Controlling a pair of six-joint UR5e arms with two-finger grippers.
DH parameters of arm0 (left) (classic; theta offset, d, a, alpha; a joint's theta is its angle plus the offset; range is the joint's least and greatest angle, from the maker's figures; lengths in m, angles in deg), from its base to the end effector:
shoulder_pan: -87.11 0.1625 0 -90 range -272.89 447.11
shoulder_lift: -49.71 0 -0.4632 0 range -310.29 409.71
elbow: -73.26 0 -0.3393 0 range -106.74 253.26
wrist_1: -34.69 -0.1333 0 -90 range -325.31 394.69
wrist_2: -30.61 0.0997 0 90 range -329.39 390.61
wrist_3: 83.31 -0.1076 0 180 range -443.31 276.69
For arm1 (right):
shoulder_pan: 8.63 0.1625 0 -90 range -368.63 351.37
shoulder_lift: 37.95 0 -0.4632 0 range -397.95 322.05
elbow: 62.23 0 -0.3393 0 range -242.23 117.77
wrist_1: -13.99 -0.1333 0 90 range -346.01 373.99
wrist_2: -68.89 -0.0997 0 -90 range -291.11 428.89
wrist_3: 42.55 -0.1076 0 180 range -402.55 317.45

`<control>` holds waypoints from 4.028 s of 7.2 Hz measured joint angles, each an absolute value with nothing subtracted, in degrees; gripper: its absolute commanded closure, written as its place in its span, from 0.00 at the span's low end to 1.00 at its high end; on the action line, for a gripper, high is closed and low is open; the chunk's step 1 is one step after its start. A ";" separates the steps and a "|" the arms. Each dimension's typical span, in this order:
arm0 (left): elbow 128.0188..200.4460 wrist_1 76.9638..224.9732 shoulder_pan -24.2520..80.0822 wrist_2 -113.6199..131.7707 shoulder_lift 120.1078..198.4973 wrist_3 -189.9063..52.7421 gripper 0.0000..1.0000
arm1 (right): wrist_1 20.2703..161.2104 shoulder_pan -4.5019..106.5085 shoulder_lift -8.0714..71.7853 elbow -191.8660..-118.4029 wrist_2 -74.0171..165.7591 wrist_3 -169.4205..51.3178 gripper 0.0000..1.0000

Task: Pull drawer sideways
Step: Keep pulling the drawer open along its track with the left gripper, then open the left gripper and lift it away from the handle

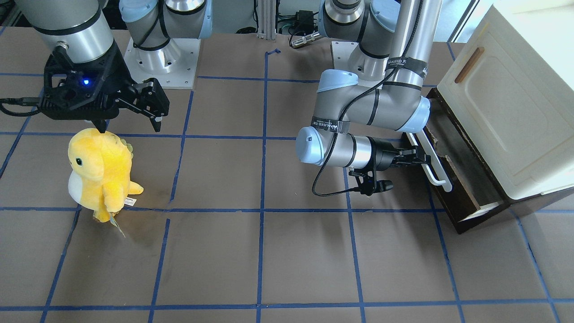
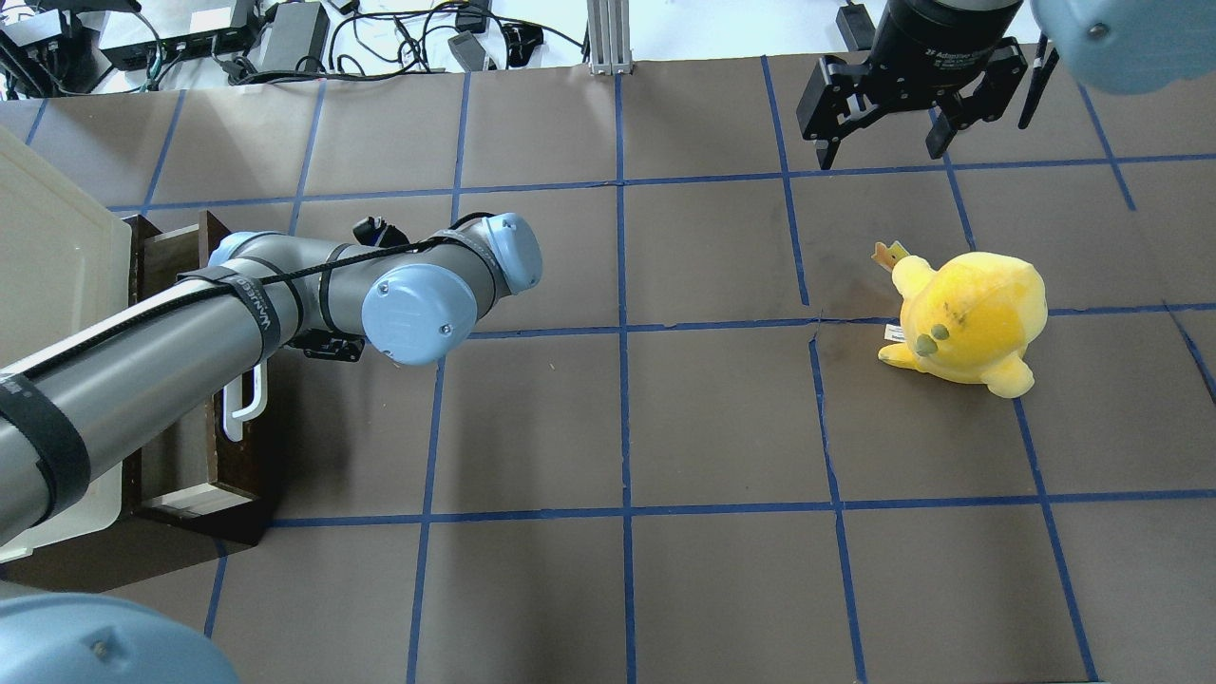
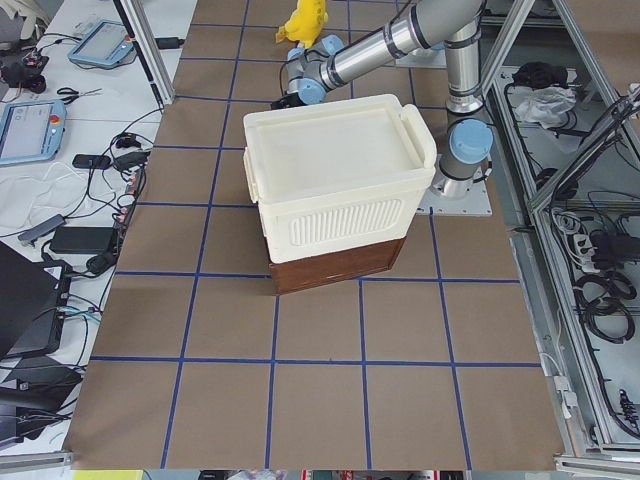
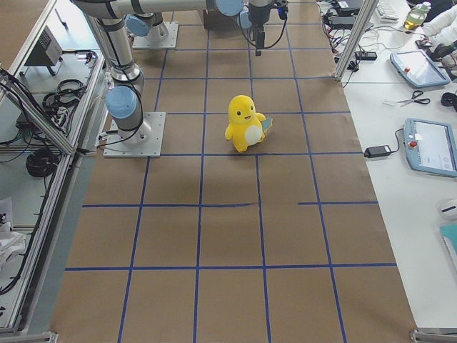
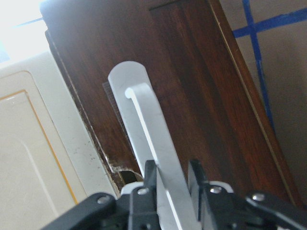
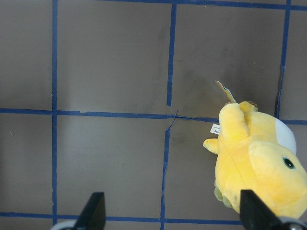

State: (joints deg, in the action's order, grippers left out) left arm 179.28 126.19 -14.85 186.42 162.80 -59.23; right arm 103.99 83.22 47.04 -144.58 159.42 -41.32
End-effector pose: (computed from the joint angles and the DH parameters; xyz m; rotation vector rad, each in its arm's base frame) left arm -0.1363 -0.4740 0.2762 0.2444 1.8810 0.2798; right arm 0.1479 -0.4794 0.5367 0.0838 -3.1306 0.0722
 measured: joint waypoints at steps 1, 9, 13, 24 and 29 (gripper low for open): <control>179.27 126.19 -14.92 186.42 162.84 -59.23 0.66 | 103.99 83.22 47.04 -144.58 159.42 -41.32 0.00; 178.39 126.18 -16.44 185.84 163.26 -59.15 0.65 | 103.99 83.22 47.04 -144.58 159.42 -41.32 0.00; 178.27 126.18 -18.40 185.98 163.18 -59.23 0.65 | 104.00 83.22 47.04 -144.58 159.42 -41.31 0.00; 169.94 126.04 -18.80 166.33 155.55 -68.80 0.00 | 103.99 83.22 47.05 -144.58 159.42 -41.32 0.00; 164.75 126.55 -12.48 138.49 142.80 -76.05 0.00 | 103.99 83.22 47.04 -144.58 159.42 -41.32 0.00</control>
